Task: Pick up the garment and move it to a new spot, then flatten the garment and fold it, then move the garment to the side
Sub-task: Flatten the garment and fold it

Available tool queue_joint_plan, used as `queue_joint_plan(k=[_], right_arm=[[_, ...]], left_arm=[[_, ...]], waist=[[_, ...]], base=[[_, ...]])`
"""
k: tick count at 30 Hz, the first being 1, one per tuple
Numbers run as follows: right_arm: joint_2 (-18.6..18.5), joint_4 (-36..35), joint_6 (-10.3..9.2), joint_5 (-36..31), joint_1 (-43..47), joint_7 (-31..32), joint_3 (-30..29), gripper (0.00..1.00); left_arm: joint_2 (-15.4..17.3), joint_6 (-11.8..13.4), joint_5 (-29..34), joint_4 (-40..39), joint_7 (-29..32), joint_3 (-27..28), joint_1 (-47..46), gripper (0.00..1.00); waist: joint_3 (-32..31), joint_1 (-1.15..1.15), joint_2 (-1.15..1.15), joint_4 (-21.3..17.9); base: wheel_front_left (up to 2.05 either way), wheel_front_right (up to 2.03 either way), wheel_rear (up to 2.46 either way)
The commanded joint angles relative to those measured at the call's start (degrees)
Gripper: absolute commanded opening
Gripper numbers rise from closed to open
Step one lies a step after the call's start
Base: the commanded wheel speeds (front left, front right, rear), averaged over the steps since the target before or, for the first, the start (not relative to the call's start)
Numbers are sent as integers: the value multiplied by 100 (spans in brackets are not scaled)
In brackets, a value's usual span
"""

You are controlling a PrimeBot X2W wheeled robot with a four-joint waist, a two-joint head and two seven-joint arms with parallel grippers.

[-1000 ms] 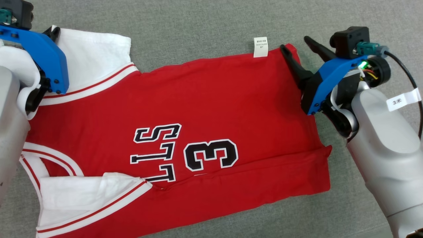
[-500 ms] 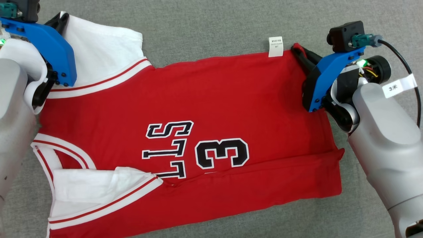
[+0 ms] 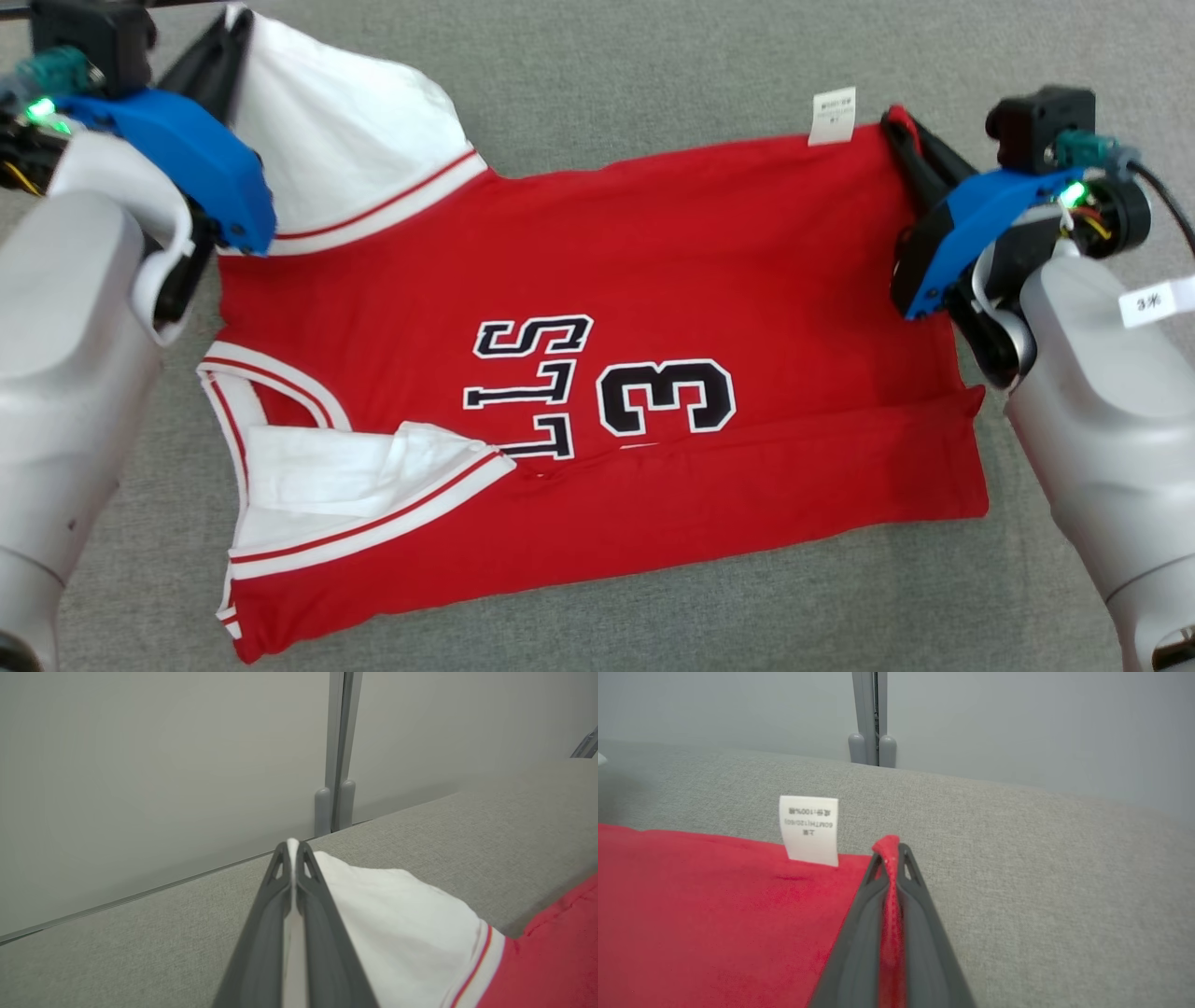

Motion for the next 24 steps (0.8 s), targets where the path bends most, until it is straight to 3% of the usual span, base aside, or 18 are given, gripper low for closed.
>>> queue_joint_plan(k=[1,10,24], right_arm=[[2,27,1,2,111,-48,-9,0],[44,259,1,55,700,-643,-91,0],[-35,443,1,-33,1356,-1135,-304,0]], left_arm=[[2,36,0,-41,-52,9,125,0],[204,438,-52,-1145,-469,-44,1181,0],[1097,1834,-296,-4033,-348,-3,3344,0]], waist=[[-27,1,0,14],[-364,1,0,182],[-776,1,0,392]], base=[[0,0,0],[0,0,0],[0,0,0]])
